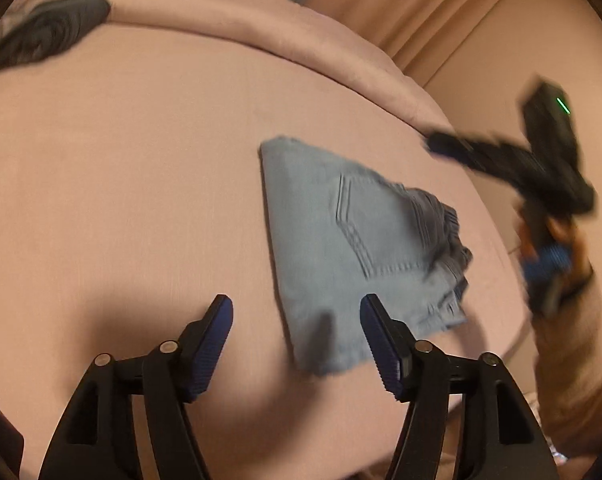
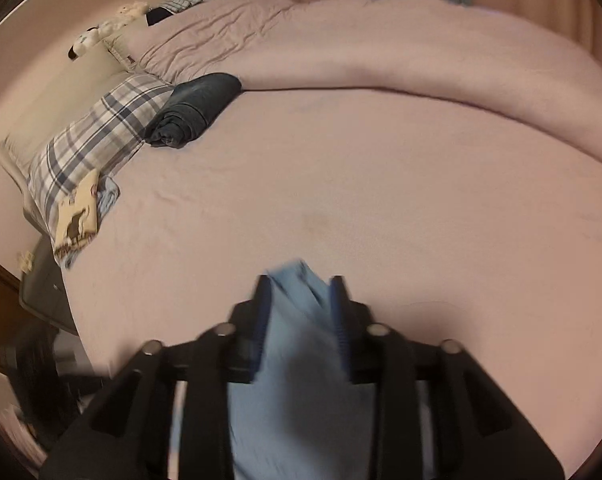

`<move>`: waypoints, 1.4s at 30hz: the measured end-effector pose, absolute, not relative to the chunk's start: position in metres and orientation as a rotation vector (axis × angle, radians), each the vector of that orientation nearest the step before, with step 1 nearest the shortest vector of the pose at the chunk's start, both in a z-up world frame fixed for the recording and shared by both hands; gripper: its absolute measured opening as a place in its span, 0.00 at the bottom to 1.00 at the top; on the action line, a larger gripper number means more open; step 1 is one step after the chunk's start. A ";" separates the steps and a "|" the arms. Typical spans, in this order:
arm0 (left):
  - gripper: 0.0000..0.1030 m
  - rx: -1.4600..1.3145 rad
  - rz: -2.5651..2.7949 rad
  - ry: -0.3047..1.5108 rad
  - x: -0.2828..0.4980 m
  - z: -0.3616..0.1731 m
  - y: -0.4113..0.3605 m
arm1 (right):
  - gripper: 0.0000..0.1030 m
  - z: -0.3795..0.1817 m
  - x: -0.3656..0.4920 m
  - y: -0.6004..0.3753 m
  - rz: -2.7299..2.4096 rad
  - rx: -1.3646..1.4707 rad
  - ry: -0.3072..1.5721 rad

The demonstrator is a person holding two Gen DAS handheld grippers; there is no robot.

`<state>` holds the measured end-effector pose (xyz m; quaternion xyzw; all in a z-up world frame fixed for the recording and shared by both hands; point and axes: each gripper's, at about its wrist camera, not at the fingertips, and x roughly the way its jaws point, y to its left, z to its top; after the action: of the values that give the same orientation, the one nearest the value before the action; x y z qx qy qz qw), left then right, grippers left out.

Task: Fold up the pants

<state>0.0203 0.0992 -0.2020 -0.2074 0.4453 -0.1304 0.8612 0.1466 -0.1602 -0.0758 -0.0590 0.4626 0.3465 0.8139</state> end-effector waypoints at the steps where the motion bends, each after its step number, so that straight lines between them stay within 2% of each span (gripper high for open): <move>1: 0.63 -0.413 -0.263 0.934 0.025 -0.200 0.094 | 0.40 -0.074 0.140 -0.174 0.731 -0.109 0.984; 3: 0.64 -0.389 -0.258 0.933 0.030 -0.201 0.090 | 0.48 -0.075 0.130 -0.206 0.686 -0.079 0.993; 6: 0.72 -0.352 -0.263 0.942 0.039 -0.201 0.088 | 0.52 -0.088 0.115 -0.245 0.607 -0.021 1.024; 8: 0.75 -0.335 -0.258 0.949 0.046 -0.201 0.080 | 0.58 -0.097 0.108 -0.266 0.569 0.040 1.049; 10: 0.75 -0.330 -0.263 0.957 0.052 -0.202 0.075 | 0.72 -0.106 0.099 -0.287 0.544 0.113 1.064; 11: 0.75 -0.327 -0.262 0.960 0.052 -0.202 0.075 | 0.74 -0.113 0.097 -0.296 0.535 0.156 1.077; 25: 0.78 -0.333 -0.259 1.035 0.075 -0.225 0.066 | 0.77 -0.169 0.088 -0.278 0.619 0.338 1.225; 42: 0.79 -0.403 -0.272 1.054 0.079 -0.225 0.077 | 0.75 -0.167 0.083 -0.272 0.597 0.343 1.229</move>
<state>0.0788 0.0773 -0.2248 -0.1904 0.4978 -0.1285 0.8363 0.0831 -0.2720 -0.1673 0.1578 0.5651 0.2745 0.7619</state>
